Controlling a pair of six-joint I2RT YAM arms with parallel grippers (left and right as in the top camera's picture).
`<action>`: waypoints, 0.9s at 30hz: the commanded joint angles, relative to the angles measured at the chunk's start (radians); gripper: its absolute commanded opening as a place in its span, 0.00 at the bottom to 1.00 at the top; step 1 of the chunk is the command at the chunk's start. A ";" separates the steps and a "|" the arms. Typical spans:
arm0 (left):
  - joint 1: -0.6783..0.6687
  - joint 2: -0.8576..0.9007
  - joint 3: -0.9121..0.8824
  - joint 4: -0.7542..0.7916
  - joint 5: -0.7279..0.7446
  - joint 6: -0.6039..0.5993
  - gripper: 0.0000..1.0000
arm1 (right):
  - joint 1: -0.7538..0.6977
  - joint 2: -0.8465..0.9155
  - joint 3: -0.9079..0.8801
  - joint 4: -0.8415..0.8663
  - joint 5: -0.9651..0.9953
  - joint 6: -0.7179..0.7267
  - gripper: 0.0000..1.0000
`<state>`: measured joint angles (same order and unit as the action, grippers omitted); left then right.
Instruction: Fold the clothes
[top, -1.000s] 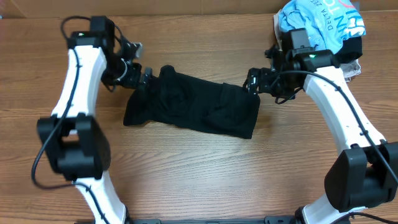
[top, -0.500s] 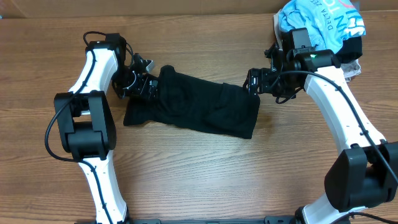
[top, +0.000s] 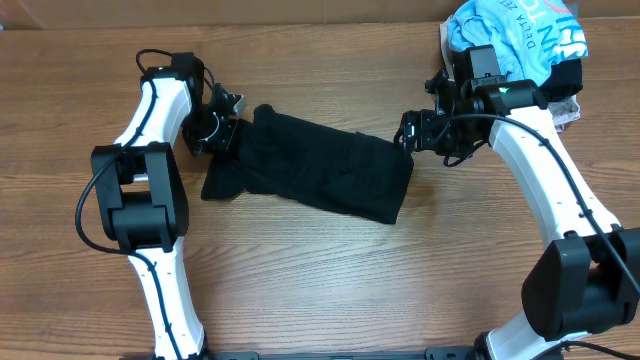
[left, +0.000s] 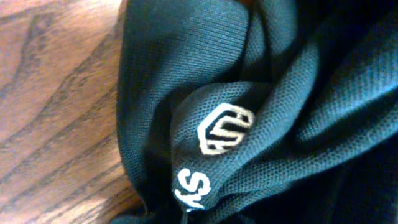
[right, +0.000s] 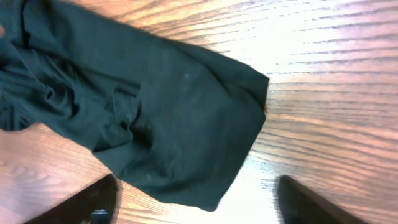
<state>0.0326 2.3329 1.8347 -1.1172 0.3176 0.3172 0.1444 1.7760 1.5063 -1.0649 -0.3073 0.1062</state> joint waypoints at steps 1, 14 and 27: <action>-0.014 0.071 0.036 -0.062 -0.036 -0.064 0.04 | 0.001 0.001 -0.005 0.026 -0.010 -0.003 0.45; -0.061 0.010 0.470 -0.470 -0.037 -0.079 0.04 | 0.006 0.030 -0.311 0.327 -0.192 0.016 0.04; -0.259 0.002 0.638 -0.573 -0.037 -0.082 0.04 | 0.006 0.161 -0.470 0.570 -0.195 0.105 0.04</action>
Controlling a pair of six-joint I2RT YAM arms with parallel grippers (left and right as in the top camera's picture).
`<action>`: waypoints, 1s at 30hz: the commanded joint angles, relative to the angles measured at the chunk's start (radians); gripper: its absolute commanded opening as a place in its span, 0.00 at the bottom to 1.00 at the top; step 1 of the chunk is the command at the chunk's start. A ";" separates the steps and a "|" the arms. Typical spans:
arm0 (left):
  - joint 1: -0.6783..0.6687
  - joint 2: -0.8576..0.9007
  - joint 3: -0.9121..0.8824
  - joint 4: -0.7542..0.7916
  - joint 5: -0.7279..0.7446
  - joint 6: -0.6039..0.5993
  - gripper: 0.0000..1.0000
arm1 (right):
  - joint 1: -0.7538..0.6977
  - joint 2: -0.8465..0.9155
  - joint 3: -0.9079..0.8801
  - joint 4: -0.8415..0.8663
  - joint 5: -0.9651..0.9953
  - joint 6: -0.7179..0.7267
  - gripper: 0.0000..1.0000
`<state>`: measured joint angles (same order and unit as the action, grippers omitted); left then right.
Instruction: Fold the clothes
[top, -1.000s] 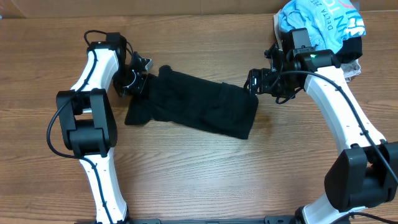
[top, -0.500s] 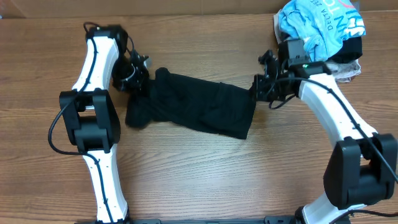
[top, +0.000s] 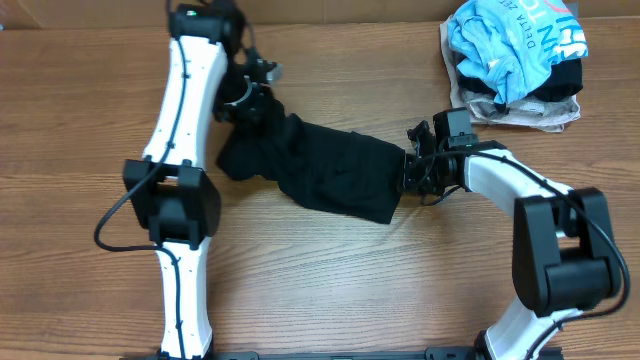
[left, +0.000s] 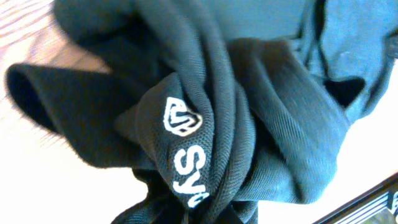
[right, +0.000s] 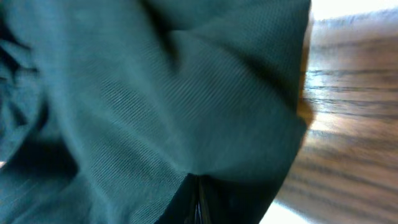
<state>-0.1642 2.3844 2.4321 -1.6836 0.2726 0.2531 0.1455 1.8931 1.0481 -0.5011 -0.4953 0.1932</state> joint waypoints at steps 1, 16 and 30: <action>-0.080 -0.051 0.044 -0.006 0.008 -0.019 0.04 | 0.005 0.058 -0.012 0.006 -0.007 0.018 0.04; -0.423 -0.048 0.044 0.158 0.005 -0.065 0.04 | -0.060 0.053 0.034 -0.013 -0.095 0.021 0.04; -0.440 -0.043 0.114 0.174 -0.128 -0.123 0.99 | -0.314 -0.363 0.229 -0.257 -0.222 -0.019 0.46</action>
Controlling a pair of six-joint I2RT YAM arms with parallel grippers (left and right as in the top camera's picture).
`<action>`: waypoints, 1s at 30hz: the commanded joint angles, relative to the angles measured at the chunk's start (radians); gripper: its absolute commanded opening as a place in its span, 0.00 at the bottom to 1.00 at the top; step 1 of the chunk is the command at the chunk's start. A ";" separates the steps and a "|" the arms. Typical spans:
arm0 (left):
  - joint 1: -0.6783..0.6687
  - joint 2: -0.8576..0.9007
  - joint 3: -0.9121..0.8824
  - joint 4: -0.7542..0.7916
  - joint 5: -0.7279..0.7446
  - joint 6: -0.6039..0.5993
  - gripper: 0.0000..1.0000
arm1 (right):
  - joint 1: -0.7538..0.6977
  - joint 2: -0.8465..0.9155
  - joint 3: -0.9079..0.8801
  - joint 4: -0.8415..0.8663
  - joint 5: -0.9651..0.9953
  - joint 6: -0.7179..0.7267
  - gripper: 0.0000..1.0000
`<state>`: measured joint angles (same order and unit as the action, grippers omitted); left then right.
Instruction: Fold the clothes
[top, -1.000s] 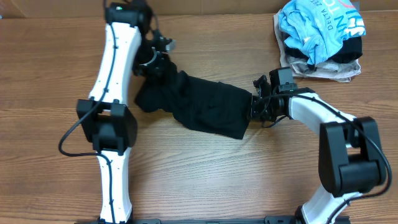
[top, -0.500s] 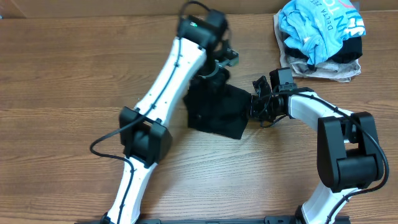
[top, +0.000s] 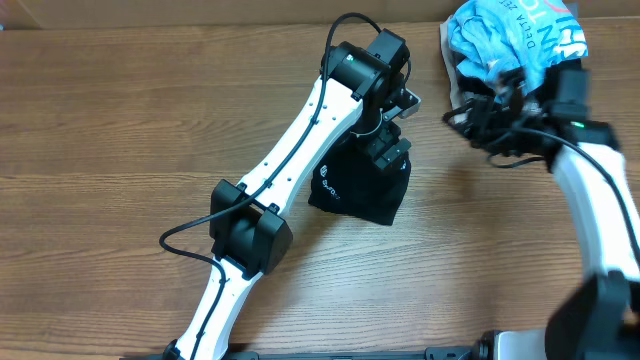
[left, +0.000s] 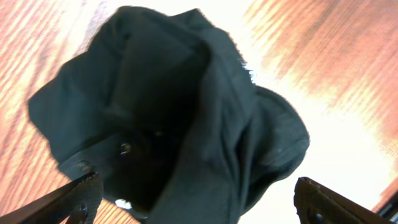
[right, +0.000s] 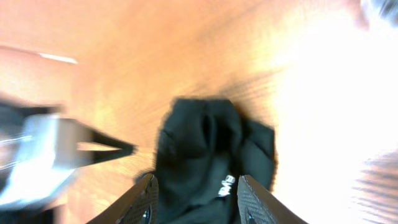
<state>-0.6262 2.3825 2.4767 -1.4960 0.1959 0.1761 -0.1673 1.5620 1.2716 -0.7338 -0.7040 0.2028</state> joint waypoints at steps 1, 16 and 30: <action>0.032 -0.046 0.113 -0.029 -0.051 -0.047 1.00 | -0.001 -0.034 0.006 -0.035 -0.008 -0.032 0.46; 0.476 -0.162 0.539 -0.157 -0.065 -0.254 1.00 | 0.436 0.009 0.004 -0.033 0.391 0.016 0.84; 0.544 -0.161 0.275 -0.112 -0.075 -0.201 1.00 | 0.593 0.249 0.004 0.055 0.554 0.158 0.68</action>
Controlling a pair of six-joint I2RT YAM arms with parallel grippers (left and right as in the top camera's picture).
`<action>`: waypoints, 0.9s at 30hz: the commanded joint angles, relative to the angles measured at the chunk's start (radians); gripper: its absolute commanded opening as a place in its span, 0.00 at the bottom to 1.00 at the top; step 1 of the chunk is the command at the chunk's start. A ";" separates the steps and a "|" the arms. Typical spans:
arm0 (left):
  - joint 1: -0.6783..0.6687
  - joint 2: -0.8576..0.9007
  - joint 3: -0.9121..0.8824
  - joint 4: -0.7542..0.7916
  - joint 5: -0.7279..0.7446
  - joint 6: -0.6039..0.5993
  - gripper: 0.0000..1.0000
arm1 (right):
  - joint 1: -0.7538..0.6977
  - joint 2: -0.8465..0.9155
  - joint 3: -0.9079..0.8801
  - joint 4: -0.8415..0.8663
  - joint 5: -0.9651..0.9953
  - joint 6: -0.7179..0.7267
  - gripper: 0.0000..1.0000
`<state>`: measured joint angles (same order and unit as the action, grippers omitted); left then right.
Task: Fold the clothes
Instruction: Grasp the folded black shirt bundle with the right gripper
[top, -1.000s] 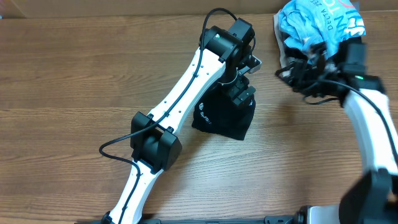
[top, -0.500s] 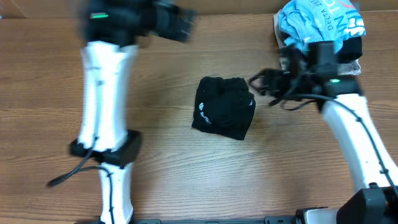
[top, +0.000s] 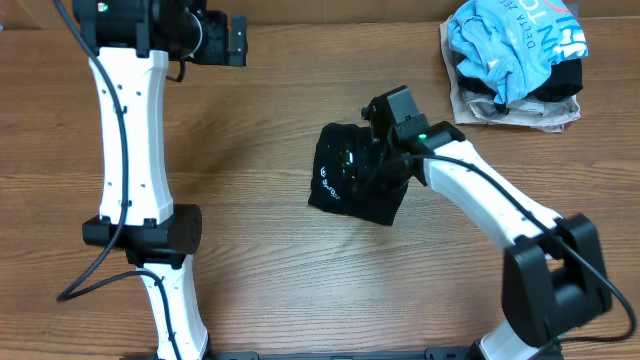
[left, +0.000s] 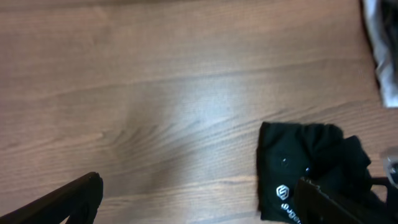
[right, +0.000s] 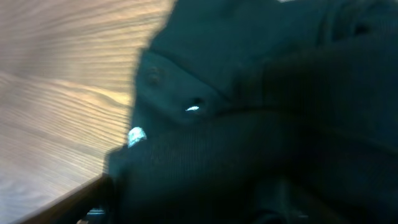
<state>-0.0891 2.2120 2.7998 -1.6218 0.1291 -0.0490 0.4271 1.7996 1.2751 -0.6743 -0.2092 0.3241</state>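
The black garment (top: 352, 190), with a small white logo, lies folded in a compact bundle at the table's middle. My right gripper (top: 374, 160) is down on its top. In the right wrist view dark cloth (right: 261, 93) fills the frame and the right gripper (right: 186, 208) has its fingers wide apart, open, against the fabric. My left gripper (top: 228, 40) is raised at the far back left, open and empty. From up there the left wrist view shows the left gripper (left: 199, 202) and the bundle (left: 305, 165) at lower right.
A pile of other clothes (top: 515, 55), light blue on top of black and grey, sits at the back right corner; its edge (left: 380, 56) shows in the left wrist view. Bare wooden table (top: 250, 250) surrounds the bundle.
My left gripper was open just above the bundle; it is now far off at the back left. My right gripper was up by the pile and now rests on the bundle.
The garment lay stretched out, my left gripper at its left end and the right open by its right end. Then both were shut on the ends. Then it lay as a compact bundle, both grippers open. Now the right one rests on it.
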 joint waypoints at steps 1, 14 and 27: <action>0.006 0.010 -0.064 0.020 -0.008 0.024 1.00 | -0.002 0.011 0.001 -0.016 0.087 0.051 0.58; 0.006 0.010 -0.099 0.060 -0.010 0.027 1.00 | -0.088 -0.031 0.174 -0.438 0.149 0.100 0.04; 0.005 0.011 -0.099 0.071 -0.009 0.053 1.00 | -0.126 -0.022 0.030 -0.438 0.043 0.065 0.88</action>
<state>-0.0891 2.2127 2.7029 -1.5604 0.1287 -0.0296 0.3016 1.7981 1.3087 -1.1225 -0.1184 0.4030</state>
